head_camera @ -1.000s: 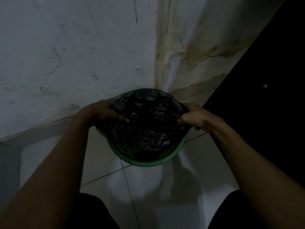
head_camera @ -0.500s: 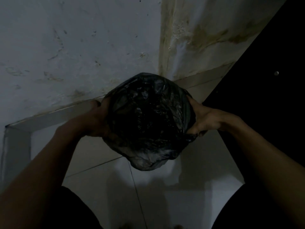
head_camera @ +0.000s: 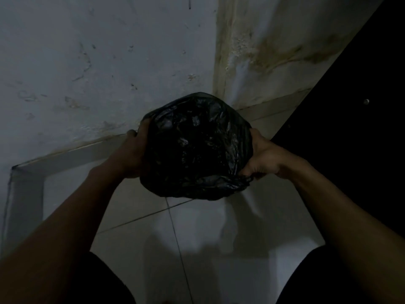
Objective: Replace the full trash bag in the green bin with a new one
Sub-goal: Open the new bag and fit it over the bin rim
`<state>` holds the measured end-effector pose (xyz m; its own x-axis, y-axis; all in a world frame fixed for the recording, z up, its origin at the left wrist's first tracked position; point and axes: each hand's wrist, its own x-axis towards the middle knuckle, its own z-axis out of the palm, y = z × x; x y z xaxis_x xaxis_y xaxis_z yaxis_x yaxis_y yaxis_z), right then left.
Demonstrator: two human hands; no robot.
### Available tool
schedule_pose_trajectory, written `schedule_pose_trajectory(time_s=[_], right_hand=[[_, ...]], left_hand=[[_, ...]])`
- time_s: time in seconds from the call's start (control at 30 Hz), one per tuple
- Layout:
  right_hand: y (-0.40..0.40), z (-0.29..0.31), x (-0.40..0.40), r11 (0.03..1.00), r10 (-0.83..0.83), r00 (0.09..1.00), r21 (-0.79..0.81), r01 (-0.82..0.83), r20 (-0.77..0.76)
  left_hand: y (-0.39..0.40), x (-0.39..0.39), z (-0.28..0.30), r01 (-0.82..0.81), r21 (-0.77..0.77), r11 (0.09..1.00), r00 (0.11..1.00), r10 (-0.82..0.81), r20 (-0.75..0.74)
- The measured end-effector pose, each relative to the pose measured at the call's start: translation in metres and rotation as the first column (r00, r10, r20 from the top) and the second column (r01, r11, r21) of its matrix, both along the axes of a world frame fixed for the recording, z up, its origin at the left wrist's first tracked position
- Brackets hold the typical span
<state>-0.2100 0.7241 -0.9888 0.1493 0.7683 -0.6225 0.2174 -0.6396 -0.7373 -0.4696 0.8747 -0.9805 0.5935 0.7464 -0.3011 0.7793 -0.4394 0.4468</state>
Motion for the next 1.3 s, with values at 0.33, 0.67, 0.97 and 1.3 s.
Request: schedule_pose_trajectory(time_s=[0.33,0.67,0.97,1.3], right_hand=[[-0.005,0.003,0.0,0.996,-0.041,0.999,-0.078,0.042,0.008],[-0.006,-0.005,-0.032,0.956,-0.243,0.965,0.192,0.222,0.095],[-0.04,-0.033,-0.068,0.897,-0.393,0.919,0.212,0.389,-0.025],[-0.061,-0.011,-0.062,0.923,-0.364,0.912,0.06,0.381,-0.19]], left_hand=[[-0.016,0.016,0.016,-0.217,-0.231,0.949,0.959,0.251,0.131],[-0.155,0.054,-0.009,-0.922,-0.195,0.335,0.121,0.727,0.676],[-0.169,0.05,-0.044,-0.692,-0.649,0.317,-0.061,0.869,0.491],[-0.172,0.022,-0.038,-0.468,-0.869,0.162,-0.267,0.911,0.314]])
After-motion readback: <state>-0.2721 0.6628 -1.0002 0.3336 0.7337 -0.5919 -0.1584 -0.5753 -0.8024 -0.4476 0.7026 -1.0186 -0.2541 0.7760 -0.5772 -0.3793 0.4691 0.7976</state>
